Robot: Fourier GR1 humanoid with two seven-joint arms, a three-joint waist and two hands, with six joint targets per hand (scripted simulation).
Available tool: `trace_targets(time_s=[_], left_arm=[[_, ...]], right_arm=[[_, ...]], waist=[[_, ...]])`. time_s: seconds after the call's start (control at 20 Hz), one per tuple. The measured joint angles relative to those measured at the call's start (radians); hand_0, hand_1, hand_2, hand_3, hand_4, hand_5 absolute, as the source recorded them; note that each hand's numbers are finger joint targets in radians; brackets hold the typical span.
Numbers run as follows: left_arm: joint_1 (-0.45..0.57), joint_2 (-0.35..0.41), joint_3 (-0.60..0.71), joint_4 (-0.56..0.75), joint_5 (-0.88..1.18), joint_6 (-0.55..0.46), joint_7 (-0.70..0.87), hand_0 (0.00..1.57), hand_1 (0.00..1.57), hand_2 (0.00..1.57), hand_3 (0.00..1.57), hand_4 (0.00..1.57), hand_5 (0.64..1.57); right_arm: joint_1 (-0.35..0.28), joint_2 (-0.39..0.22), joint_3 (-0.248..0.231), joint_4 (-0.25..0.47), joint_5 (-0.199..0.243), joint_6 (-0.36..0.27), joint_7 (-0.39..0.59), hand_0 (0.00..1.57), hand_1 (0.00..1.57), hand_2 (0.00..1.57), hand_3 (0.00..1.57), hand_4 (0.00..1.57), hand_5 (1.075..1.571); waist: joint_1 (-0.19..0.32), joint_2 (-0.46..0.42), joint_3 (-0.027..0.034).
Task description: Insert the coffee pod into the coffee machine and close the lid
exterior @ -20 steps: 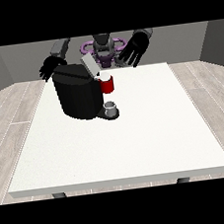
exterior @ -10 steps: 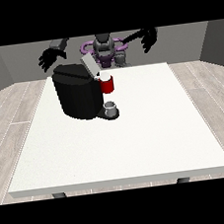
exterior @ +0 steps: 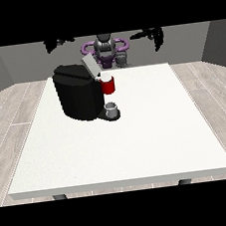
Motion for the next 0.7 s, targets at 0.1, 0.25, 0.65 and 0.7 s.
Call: trace_targets(time_s=[0.1,0.25,0.65,0.7], left_arm=[[0.033,-0.026,-0.007,-0.021,0.016,-0.010,0.000,0.00,0.00,0.00,0.00,0.06,1.571],[0.072,-0.062,-0.019,-0.058,0.045,-0.009,0.004,0.00,0.00,0.00,0.00,0.03,1.571],[0.157,-0.083,-0.061,-0.186,0.121,-0.016,0.009,0.00,0.00,0.00,0.00,0.10,1.571],[0.157,-0.079,-0.065,-0.213,0.134,-0.022,0.038,0.00,0.00,0.00,0.00,0.00,1.571]], right_arm=[[-0.014,0.000,0.009,-0.009,0.000,0.007,0.015,0.00,0.00,0.00,0.00,0.00,1.571],[-0.047,-0.011,0.009,-0.022,-0.012,0.030,0.033,0.00,0.00,0.00,0.00,0.00,1.571],[-0.133,-0.011,0.065,-0.035,0.032,0.059,0.059,0.00,0.00,0.00,0.00,0.00,1.571],[-0.140,-0.012,0.062,-0.028,0.032,0.063,0.058,0.00,0.00,0.00,0.00,0.00,1.571]], waist=[[0.029,-0.014,-0.0001],[0.055,-0.009,0.0002],[0.085,0.051,0.0006],[0.091,0.056,0.0002]])
